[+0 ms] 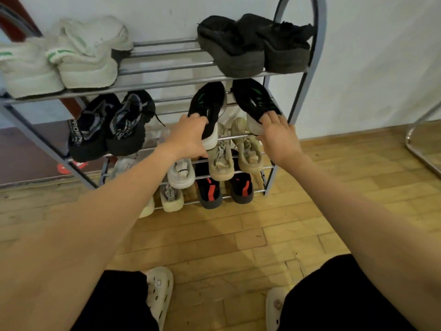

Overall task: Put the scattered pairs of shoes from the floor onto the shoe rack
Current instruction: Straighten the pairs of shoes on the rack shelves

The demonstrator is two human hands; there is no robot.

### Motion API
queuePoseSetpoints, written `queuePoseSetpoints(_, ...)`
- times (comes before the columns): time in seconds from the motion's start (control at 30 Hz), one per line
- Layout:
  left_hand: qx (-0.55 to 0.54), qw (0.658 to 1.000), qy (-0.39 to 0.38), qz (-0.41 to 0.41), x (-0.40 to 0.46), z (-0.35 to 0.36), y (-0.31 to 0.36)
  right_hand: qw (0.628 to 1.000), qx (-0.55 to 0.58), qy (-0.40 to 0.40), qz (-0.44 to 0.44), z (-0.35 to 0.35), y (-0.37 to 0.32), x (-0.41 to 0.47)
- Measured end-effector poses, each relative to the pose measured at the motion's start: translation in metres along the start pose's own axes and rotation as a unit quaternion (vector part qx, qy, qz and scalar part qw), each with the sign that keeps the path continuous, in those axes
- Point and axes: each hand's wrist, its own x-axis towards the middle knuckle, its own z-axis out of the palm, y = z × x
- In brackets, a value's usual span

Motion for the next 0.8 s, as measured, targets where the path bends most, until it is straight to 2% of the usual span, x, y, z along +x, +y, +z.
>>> queuePoseSetpoints(0.27, -0.059, 0.996, 0.069, 0.008, 0.013, 0.014, 0.034, 1.0, 0.011, 0.028, 0.002, 0.0, -0.013, 0.004)
queuePoseSetpoints(0.63, -0.062, 0.994, 0.088, 0.033, 0.027, 0.026, 0.047, 0.998, 0.03, 0.055, -0.022, 0.005, -0.006, 0.001)
queuePoseSetpoints(0.8, -0.074, 0.994, 0.061, 0.05, 0.03, 0.023, 0.044, 0.998, 0.04, 0.034, -0.019, 0.009, -0.006, 0.0)
